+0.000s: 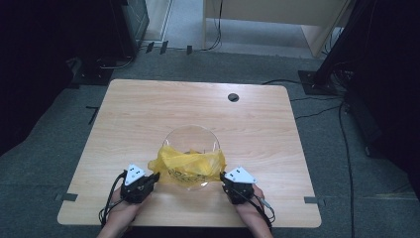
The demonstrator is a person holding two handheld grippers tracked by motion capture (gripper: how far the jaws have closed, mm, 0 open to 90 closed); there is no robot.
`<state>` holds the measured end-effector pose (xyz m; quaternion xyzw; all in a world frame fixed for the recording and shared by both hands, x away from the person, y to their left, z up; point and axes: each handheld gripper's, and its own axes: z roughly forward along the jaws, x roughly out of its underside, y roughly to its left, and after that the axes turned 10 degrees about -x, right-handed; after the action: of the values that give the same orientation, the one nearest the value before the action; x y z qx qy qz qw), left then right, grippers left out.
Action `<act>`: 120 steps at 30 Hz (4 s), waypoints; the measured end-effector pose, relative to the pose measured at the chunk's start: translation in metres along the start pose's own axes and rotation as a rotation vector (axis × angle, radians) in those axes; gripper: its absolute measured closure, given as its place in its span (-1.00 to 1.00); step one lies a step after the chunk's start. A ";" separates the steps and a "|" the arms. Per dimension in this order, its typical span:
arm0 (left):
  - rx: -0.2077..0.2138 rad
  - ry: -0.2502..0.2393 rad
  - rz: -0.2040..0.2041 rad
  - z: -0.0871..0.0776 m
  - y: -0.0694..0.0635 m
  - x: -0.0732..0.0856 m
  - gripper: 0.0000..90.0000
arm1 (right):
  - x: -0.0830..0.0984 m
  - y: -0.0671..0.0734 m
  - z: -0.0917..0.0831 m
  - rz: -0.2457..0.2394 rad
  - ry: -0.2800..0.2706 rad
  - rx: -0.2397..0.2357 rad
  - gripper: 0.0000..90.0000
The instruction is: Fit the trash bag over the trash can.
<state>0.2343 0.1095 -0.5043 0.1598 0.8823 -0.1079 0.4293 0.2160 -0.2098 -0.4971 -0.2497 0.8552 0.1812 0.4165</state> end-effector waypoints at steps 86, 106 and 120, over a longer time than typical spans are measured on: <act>0.040 -0.343 0.004 -0.043 -0.001 -0.050 0.90 | -0.047 -0.029 -0.034 -0.066 -0.277 0.032 1.00; 0.018 -0.247 -0.123 0.023 0.006 -0.089 0.91 | -0.076 -0.043 0.021 0.045 -0.181 0.060 1.00; -0.013 -0.090 -0.147 0.057 -0.001 -0.080 0.93 | -0.058 -0.045 0.058 0.168 -0.096 0.025 1.00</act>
<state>0.3215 0.0746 -0.4762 0.0865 0.8722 -0.1404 0.4605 0.3090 -0.2001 -0.4890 -0.1631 0.8542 0.2167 0.4436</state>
